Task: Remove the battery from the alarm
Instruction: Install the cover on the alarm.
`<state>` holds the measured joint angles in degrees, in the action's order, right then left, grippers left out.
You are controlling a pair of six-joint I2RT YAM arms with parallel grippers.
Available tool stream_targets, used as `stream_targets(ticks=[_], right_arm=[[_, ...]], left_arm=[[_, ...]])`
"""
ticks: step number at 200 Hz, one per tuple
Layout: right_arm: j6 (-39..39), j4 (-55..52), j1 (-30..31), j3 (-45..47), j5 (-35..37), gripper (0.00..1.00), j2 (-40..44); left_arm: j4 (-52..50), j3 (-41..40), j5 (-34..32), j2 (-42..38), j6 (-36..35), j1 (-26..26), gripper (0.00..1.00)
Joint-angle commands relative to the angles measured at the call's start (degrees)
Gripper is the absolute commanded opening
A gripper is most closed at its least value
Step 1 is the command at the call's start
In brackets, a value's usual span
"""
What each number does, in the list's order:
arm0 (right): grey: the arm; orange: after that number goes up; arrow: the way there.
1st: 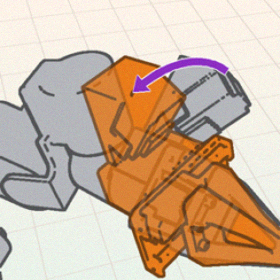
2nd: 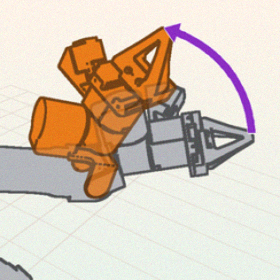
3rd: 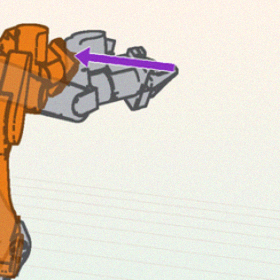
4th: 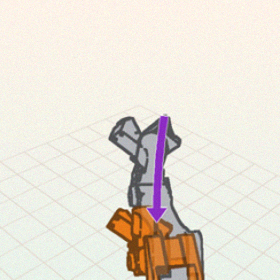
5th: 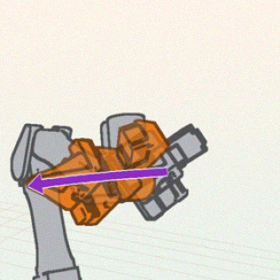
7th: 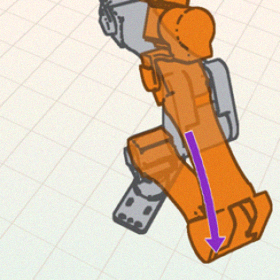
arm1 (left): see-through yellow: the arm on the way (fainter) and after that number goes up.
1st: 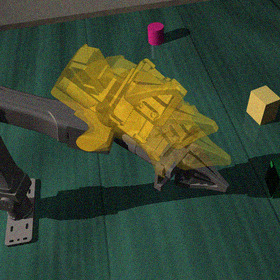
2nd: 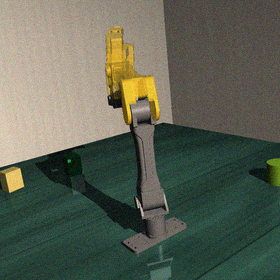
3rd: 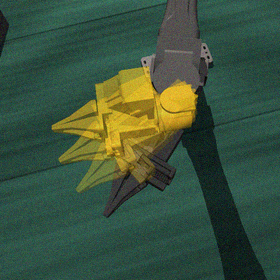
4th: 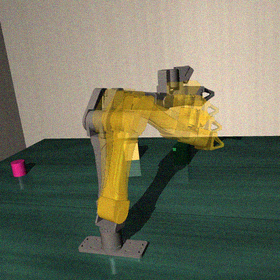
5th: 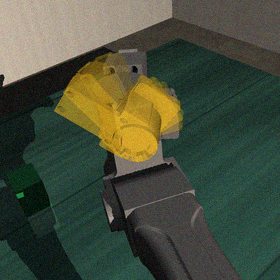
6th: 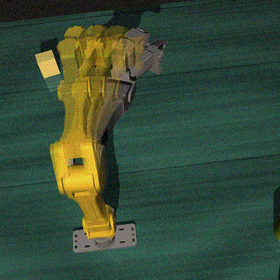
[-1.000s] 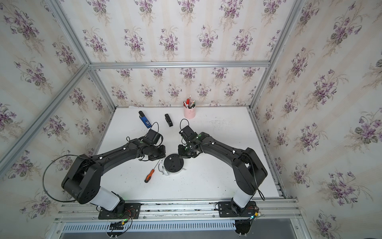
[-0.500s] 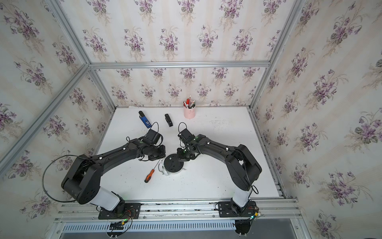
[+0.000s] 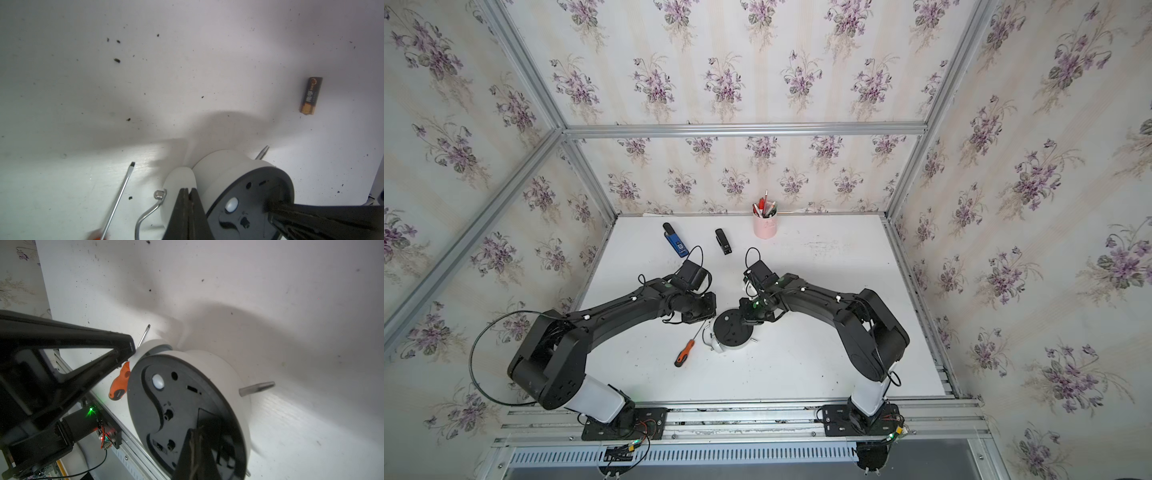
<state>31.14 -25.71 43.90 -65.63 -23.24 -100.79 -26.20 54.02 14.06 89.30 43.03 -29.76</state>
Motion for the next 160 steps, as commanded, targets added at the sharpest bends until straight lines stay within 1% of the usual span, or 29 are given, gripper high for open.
stream_targets(ticks=[1,29,50,70,83,93,105,111,118,127,136,139,148,157,160], right_arm=[[0.16,-1.32,-0.08,-2.06,0.42,0.0,2.41],[0.37,-1.36,-0.36,-3.37,-0.66,0.0,5.01],[0.02,-1.9,-0.43,-2.48,-0.82,0.0,4.67],[0.49,-1.14,-0.71,0.19,0.16,0.0,4.03],[1.62,0.26,-1.27,2.01,0.34,0.0,5.18],[2.97,1.85,-2.06,3.5,-0.24,0.17,7.23],[4.98,3.88,-3.09,5.98,-0.68,0.37,10.55],[6.2,5.09,-3.73,7.5,-1.22,0.44,12.36],[8.6,7.92,-4.41,10.09,-2.91,0.5,14.38],[11.99,13.09,-4.94,14.34,-5.54,0.54,16.67],[13.84,16.92,-4.96,17.39,-6.24,0.57,18.23],[14.07,17.51,-5.04,18.28,-6.12,0.58,18.53],[14.62,18.94,-5.67,20.5,-6.04,0.59,18.91],[15.26,21.8,-6.38,22.9,-7.59,0.59,19.23],[15.53,23.04,-6.57,23.51,-8.24,0.59,19.36]], left_arm=[[-0.96,0.64,-0.49,-0.55,-0.4,-0.04,0.07],[-0.44,0.8,-0.17,-1.47,-0.22,0.02,0.09],[-0.14,1.03,-0.09,-1.89,0.12,0.0,0.12],[-0.51,1.16,-0.2,-2.22,0.29,-0.04,0.19],[-1.04,1.14,-0.59,-2.85,0.39,-0.02,0.29],[-1.14,0.8,-1.17,-3.94,0.48,0.01,0.37],[-1.06,0.4,-1.75,-5.0,0.74,0.05,0.43],[-0.65,0.19,-1.79,-5.21,0.74,0.14,0.46],[0.72,-0.44,-1.24,-5.44,0.79,0.31,0.5],[3.53,-1.52,0.55,-5.37,1.32,0.69,0.54],[6.38,-2.43,3.07,-4.84,2.1,1.33,0.54],[7.1,-2.58,3.75,-4.76,2.31,1.43,0.58],[9.03,-3.15,5.45,-4.51,2.82,1.59,0.61],[10.25,-3.91,6.13,-4.76,3.47,1.55,0.64],[10.24,-4.24,7.54,-4.94,3.68,1.55,0.65]])
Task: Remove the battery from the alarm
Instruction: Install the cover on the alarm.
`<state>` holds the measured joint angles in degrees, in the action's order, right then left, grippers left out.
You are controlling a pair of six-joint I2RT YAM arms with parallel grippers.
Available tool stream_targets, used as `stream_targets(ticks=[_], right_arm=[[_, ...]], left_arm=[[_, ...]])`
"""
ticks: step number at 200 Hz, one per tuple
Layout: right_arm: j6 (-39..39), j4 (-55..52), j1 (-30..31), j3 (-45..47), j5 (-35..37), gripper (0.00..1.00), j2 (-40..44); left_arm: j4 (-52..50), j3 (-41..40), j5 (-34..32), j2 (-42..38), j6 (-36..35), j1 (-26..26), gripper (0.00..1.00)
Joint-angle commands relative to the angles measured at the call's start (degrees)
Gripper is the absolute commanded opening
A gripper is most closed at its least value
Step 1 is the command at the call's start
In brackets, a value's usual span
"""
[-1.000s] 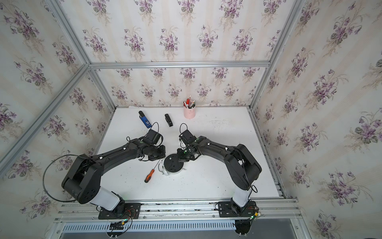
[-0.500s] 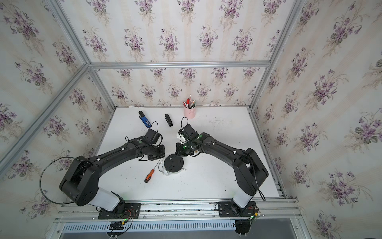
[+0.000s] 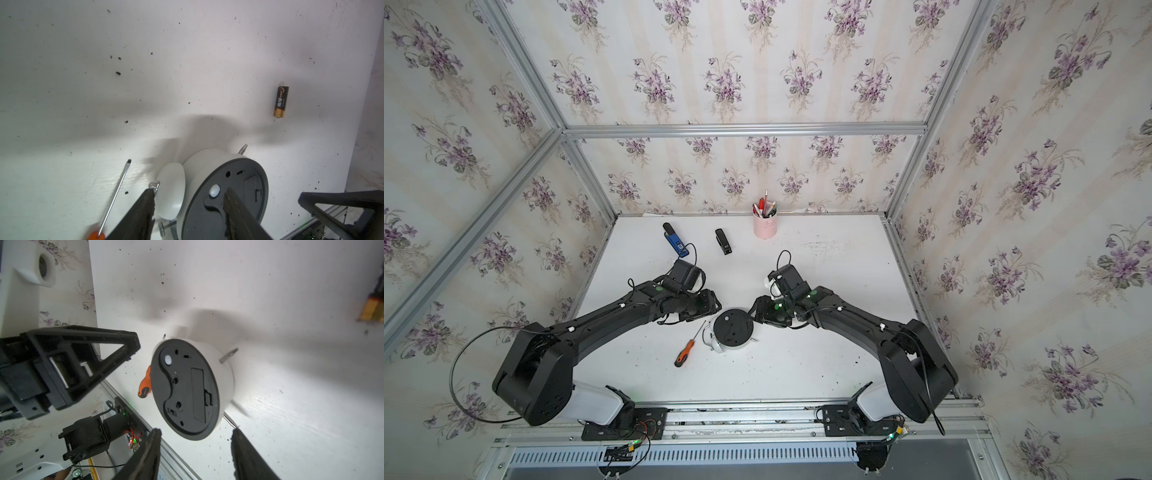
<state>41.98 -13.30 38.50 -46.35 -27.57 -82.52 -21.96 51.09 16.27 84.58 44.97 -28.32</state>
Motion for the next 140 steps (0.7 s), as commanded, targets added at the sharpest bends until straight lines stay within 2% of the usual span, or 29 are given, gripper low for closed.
stream_targets(ticks=[1,15,37,51,83,110,128,132,140], right_arm=[[4.78,10.82,-1.25,4.46,-4.12,0.59,1.16],[4.31,13.99,-1.82,5.98,-6.06,0.58,1.61],[1.27,9.85,-2.62,3.97,-5.58,0.56,1.07],[0.51,8.77,-2.76,2.82,-5.92,0.55,1.13],[-1.4,6.93,-2.84,0.75,-6.49,0.53,1.05],[-2.15,6.42,-3.12,-0.16,-7.02,0.52,0.65],[-2.51,5.85,-3.35,-0.59,-6.89,0.51,0.61],[-2.56,5.87,-3.35,-0.59,-6.96,0.51,0.61],[-2.61,5.68,-3.43,-0.67,-6.95,0.51,0.56]], left_arm=[[5.98,-1.42,5.52,-0.34,1.85,0.1,0.65],[5.27,-3.27,5.39,-2.45,2.31,0.19,0.68],[0.42,-5.78,4.61,-7.93,3.49,0.42,0.71],[-4.09,-7.19,1.6,-10.99,3.79,0.39,0.71],[0.33,-16.19,3.47,-18.42,10.12,0.24,0.69],[5.12,-19.37,3.94,-17.65,13.11,0.11,0.61],[6.04,-18.72,3.9,-15.94,13.2,-0.67,0.56],[5.81,-18.5,3.87,-15.43,13.21,-0.73,0.51],[6.03,-18.4,3.94,-14.56,13.3,-0.76,0.47]])
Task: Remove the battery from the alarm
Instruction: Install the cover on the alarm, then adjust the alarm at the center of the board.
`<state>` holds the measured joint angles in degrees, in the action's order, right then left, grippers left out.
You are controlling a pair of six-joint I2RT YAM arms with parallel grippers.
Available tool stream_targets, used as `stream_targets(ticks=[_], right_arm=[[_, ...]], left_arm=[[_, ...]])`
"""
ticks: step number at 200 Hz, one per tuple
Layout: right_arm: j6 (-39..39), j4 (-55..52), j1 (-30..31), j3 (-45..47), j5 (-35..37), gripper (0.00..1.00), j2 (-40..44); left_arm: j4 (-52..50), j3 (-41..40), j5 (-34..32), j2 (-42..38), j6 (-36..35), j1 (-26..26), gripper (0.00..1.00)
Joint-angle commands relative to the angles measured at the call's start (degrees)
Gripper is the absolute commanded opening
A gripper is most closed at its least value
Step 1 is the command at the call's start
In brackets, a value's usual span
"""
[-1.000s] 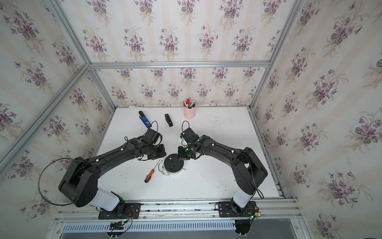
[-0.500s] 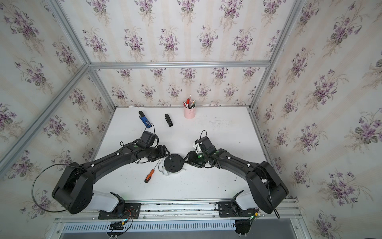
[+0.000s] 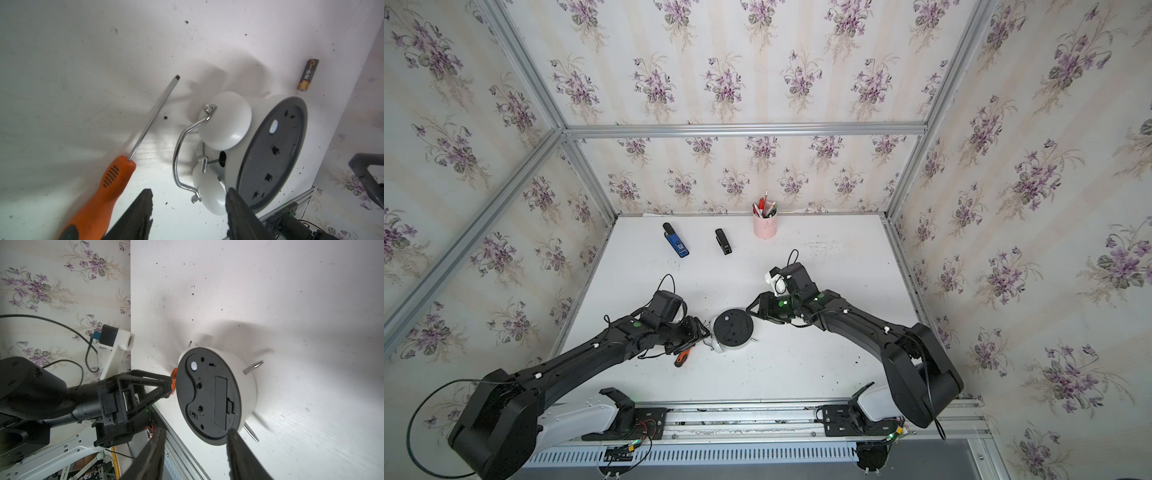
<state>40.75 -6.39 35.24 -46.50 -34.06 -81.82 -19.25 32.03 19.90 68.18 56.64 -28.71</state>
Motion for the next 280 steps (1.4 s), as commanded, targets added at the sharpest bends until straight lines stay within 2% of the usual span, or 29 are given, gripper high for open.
stream_targets(ticks=[1,49,89,164,213,235,280], right_arm=[[-1.38,-1.29,-0.18,-0.56,-0.47,0.51,-0.12],[-1.98,-2.52,-0.57,-0.08,0.13,0.5,0.93],[-2.48,-3.22,-0.89,0.0,0.14,0.5,0.89],[-2.78,-3.68,-0.97,-0.52,0.15,0.49,0.85],[-3.12,-3.98,-1.01,-0.52,0.5,0.49,1.4],[-3.16,-4.2,-1.06,-0.61,0.62,0.48,1.91],[-4.08,-5.38,-1.6,-0.75,1.68,0.47,3.75]], left_arm=[[3.33,0.71,0.36,1.98,1.63,-0.38,0.46],[1.42,1.17,-1.53,5.39,1.84,-0.64,0.35],[-0.32,2.31,-3.39,6.23,1.03,-0.82,0.35],[0.05,6.14,-4.88,14.79,-0.02,-2.29,0.32],[-1.89,8.64,-5.03,18.3,-1.27,-2.57,0.16],[-3.35,9.62,-5.04,17.18,-1.73,-2.66,0.07],[-15.25,20.31,-7.59,9.45,-5.77,-3.07,0.06]])
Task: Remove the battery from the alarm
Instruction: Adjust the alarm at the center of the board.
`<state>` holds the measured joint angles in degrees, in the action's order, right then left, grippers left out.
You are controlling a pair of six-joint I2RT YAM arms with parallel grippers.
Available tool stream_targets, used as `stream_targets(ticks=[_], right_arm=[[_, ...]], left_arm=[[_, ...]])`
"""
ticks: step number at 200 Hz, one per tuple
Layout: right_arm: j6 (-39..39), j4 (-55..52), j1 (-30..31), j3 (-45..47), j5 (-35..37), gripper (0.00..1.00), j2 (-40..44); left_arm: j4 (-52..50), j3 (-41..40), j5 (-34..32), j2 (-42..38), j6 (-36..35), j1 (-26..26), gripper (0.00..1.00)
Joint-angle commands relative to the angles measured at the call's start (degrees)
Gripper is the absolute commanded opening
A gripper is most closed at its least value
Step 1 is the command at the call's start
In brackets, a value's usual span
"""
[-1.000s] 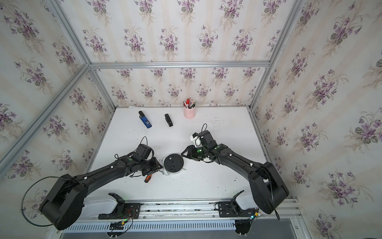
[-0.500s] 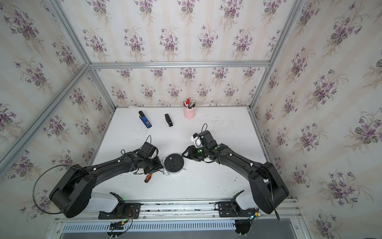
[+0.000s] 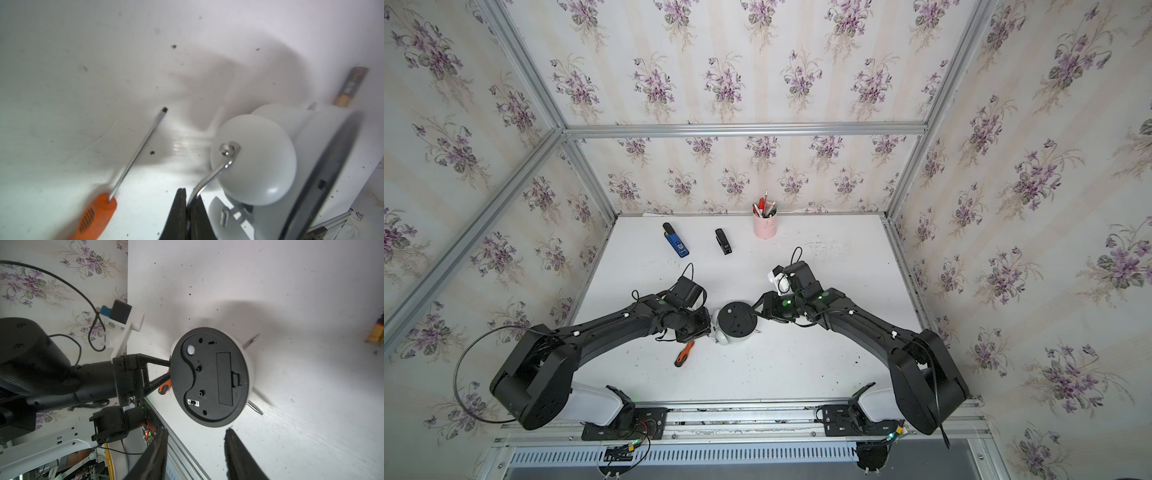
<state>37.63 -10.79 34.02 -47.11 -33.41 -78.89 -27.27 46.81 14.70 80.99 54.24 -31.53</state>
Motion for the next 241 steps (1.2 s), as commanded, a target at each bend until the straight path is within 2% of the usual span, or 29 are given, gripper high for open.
stream_targets(ticks=[1,45,92,114,145,150,184,215,241], right_arm=[[-0.97,-0.99,-0.37,-0.11,1.05,0.47,0.88],[-1.59,-1.98,-1.12,0.31,1.42,0.46,2.94],[-2.29,-2.51,-1.81,2.04,0.56,0.46,5.4],[-2.94,-2.88,-1.92,2.97,0.45,0.46,6.87],[-5.05,-5.82,-2.38,3.41,0.0,0.46,9.78],[-5.44,-6.33,-4.78,3.46,-0.16,0.46,10.33],[-6.56,-8.15,-7.51,6.46,-0.61,0.46,13.63],[-6.25,-10.87,-8.72,9.3,1.68,0.44,11.1],[-5.51,-9.25,-8.85,11.72,0.42,0.44,9.29]], left_arm=[[-7.43,5.91,-2.44,-3.46,-3.45,-0.27,0.06],[-17.18,17.03,-4.49,-5.16,-7.21,-3.17,0.06],[-30.62,29.24,-12.01,-0.34,-11.18,-8.9,0.06],[-35.03,33.3,-14.7,6.37,-12.18,-11.8,0.05],[-36.17,35.95,-16.93,12.06,-11.14,-15.58,0.04],[-36.48,36.58,-17.1,12.85,-11.09,-15.95,0.04],[-39.29,44.24,-18.08,18.87,-11.85,-18.9,0.05],[-43.17,53.24,-18.82,26.63,-12.65,-23.15,0.07],[-42.72,55.75,-17.74,30.88,-11.66,-25.12,0.09]])
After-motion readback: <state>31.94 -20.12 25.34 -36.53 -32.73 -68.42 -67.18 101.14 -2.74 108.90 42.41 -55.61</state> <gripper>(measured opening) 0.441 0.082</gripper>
